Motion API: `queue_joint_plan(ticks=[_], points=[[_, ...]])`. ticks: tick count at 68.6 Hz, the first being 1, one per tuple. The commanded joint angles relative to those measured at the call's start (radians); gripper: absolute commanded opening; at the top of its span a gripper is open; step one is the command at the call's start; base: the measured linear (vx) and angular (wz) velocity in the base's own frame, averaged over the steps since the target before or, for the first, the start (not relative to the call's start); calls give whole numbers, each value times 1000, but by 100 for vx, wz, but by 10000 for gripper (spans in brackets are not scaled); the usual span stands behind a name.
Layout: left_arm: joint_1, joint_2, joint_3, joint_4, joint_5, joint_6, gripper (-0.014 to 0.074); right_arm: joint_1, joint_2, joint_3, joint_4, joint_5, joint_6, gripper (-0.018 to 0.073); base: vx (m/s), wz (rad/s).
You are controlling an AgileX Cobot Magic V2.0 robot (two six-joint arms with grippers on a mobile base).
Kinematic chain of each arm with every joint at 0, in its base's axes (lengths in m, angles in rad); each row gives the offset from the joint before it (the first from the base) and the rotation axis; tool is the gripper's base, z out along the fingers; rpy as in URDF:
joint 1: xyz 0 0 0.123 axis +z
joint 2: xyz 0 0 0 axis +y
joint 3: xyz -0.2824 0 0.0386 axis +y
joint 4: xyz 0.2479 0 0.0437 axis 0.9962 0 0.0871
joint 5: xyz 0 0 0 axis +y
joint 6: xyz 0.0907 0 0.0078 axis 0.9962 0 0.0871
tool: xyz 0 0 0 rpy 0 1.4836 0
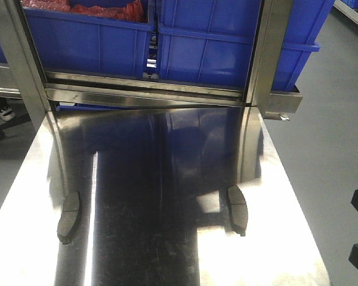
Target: Move and align brake pads A on conveyor
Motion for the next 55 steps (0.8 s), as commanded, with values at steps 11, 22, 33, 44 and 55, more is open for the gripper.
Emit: queue_joint_plan(ticks=[11, 22, 33, 44, 55], points=[[-2, 15, -23, 0, -74, -7, -6, -2, 2, -28, -2, -67, -11, -10, 0, 0], [-2, 15, -23, 0, -74, -7, -6, -2, 2, -28, -2, -67, -11, -10, 0, 0], [-2, 15, -23, 0, -74, -7, -6, -2, 2, -28, -2, -67, -11, -10, 0, 0], [-2, 15, -23, 0, -74, -7, -6, -2, 2, -28, -2, -67, -11, -10, 0, 0], [-2, 15, -17, -10, -73, -7, 13, -2, 2, -28, -2, -67, -11, -10, 0, 0]])
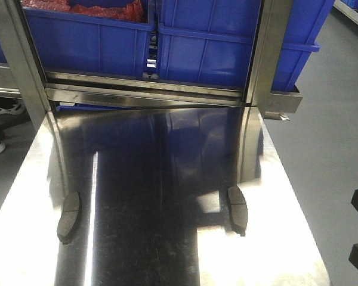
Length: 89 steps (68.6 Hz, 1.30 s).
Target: Move and align brake pads A on conveyor
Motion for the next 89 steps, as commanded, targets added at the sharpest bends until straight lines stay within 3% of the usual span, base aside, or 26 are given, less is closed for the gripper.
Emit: queue_joint_plan(ticks=[1, 9, 24, 29, 44, 59, 77, 89], points=[[-2, 15, -22, -11, -71, -7, 20, -2, 2, -28, -2, -68, -10, -10, 0, 0], [-2, 15, -22, -11, -76, -7, 121, -2, 2, -28, -2, -68, -10, -10, 0, 0], [-2, 15, -22, -12, -82, -8, 621, -2, 2, -28, -2, -68, -10, -10, 0, 0], [-2, 15, -22, -12, -79, -8, 734, -2, 2, -28, -2, -68, -10, -10, 0, 0], [-2, 15, -22, -12, -80, -9, 699, -2, 2, -28, -2, -68, -10, -10, 0, 0], [-2, 76, -34, -113, -103, -10, 655, -2, 2, -28, -2, -68, -10, -10, 0, 0], [-2, 484, -157, -158, -94, -20, 647, -2, 2, -28, -2, -68, -10, -10, 0, 0], [-1, 782, -301, -142, -48, -132, 642, -2, 2, -28, -2, -68, -10, -10, 0, 0]])
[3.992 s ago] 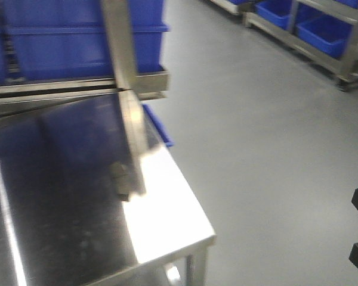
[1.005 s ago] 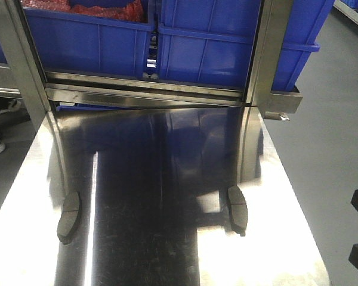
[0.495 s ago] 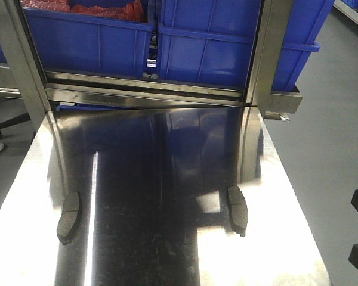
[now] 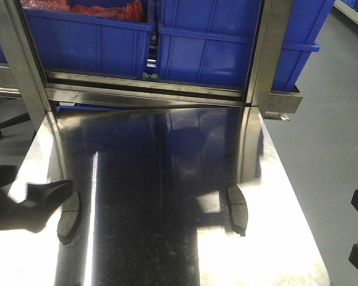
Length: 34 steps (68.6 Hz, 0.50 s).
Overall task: Move and align brake pads A on conveyor
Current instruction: 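Lower the left gripper onto the nearer pad and close on it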
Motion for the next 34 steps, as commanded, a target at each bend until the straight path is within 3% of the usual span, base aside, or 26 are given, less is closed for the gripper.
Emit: queue_joint_plan(ticks=[1, 21, 34], points=[[-1, 140, -104, 10, -28, -86, 642, -2, 2, -28, -2, -68, -10, -10, 0, 0], [20, 464, -292, 234, 163, -364, 638, -2, 2, -28, -2, -66, -10, -10, 0, 0], [116, 564, -302, 231, 188, -385, 622, -2, 2, -28, -2, -67, -10, -9, 0, 0]])
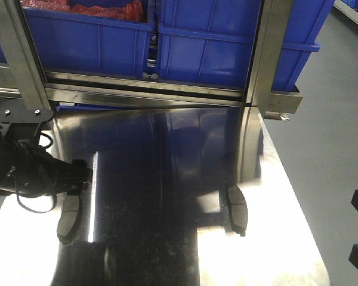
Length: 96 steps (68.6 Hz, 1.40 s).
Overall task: Move and align brake pads A on conveyor
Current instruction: 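Lower the left gripper onto the nearer pad and close on it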
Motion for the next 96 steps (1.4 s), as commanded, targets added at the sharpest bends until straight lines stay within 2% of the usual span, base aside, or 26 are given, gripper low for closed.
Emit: queue_joint_plan(ticks=[1, 18, 30, 69, 85, 96], points=[[43, 18, -32, -1, -17, -18, 622, -2, 2, -28, -2, -67, -10, -9, 0, 0], [50, 122, -33, -23, -4, 11, 598, -2, 2, -28, -2, -67, -10, -9, 0, 0], [50, 191, -35, -47, -13, 60, 590, -2, 2, -28, -2, -67, -10, -9, 0, 0], [50, 252, -35, -58, -26, 79, 580, -2, 2, -28, -2, -69, -10, -10, 0, 0], [50, 252, -35, -58, -26, 80, 491, -2, 2, -28, -2, -69, -10, -10, 0, 0], [50, 252, -35, -58, -37, 80, 371, -2, 2, -28, -2, -68, -10, -10, 0, 0]])
